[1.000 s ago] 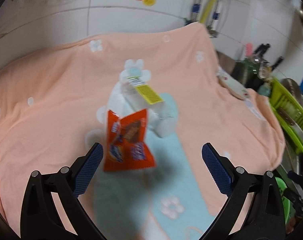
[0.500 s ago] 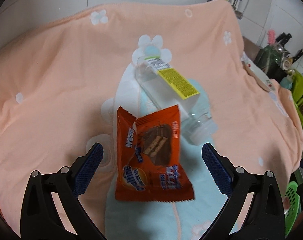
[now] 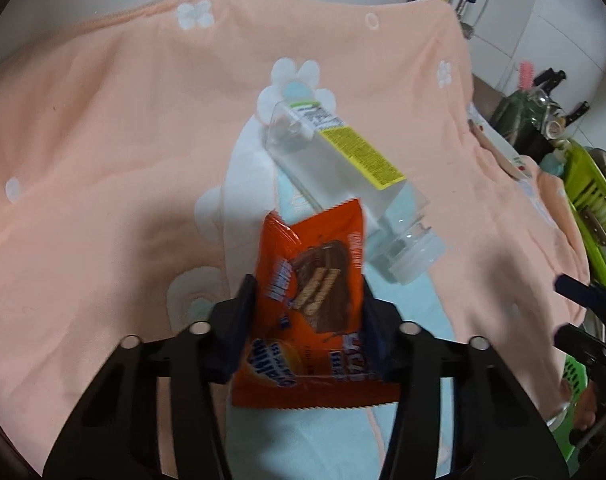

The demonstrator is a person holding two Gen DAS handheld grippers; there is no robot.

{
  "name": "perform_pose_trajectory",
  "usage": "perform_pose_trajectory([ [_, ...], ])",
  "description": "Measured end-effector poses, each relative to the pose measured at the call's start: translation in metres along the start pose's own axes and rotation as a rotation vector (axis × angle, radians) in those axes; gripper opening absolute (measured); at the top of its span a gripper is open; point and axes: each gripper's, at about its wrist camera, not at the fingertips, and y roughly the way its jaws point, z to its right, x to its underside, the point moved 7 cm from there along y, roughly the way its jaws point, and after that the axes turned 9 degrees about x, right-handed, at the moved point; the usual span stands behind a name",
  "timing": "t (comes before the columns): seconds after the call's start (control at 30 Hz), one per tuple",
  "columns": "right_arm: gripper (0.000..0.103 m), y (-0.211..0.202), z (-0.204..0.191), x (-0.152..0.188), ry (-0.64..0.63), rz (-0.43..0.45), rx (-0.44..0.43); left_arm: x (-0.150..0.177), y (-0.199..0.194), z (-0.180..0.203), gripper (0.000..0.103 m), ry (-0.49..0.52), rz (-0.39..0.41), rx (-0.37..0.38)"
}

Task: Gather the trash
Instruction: 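Grasp the orange snack wrapper with the left gripper, then grasp the yellow-labelled clear bottle with the right gripper while the left holds the wrapper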

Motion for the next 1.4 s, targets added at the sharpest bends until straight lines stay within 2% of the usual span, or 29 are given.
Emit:
perform_pose_trajectory([
  [0.13,0.077,0.012,-0.009,-0.009,-0.018,-0.003,-0.017,0.001,-0.008,-0.002,0.039,0.012,0.013,0.005],
  [0.17,0.077,0.015,-0.012,-0.012,-0.024,-0.001,-0.022,0.0,-0.01,-0.004,0.031,0.004,0.02,0.013],
  [0.2,0.077,0.019,-0.016,-0.017,-0.032,0.002,-0.027,0.0,-0.015,-0.007,0.029,-0.009,0.027,0.026],
  [0.37,0.075,0.036,-0.035,-0.036,-0.057,0.008,-0.061,-0.004,-0.035,-0.026,0.025,-0.051,0.072,0.021],
  [0.63,0.068,0.081,-0.074,-0.06,-0.102,-0.012,-0.099,-0.004,-0.048,-0.053,0.024,-0.107,0.096,0.01],
  [0.73,0.064,0.098,-0.083,-0.067,-0.112,-0.024,-0.095,-0.004,-0.048,-0.058,0.023,-0.124,0.1,0.018],
  [0.97,0.063,0.137,-0.094,-0.087,-0.114,-0.052,-0.063,0.0,-0.046,-0.06,0.022,-0.138,0.103,0.029],
  [1.2,0.053,0.157,-0.097,-0.095,-0.106,-0.087,-0.039,0.0,-0.047,-0.06,0.021,-0.129,0.101,0.031],
  [1.27,0.045,0.157,-0.096,-0.095,-0.109,-0.087,-0.03,-0.001,-0.048,-0.059,0.021,-0.129,0.104,0.033],
  [1.4,0.044,0.154,-0.093,-0.095,-0.108,-0.088,-0.026,0.0,-0.05,-0.057,0.02,-0.125,0.106,0.037],
])
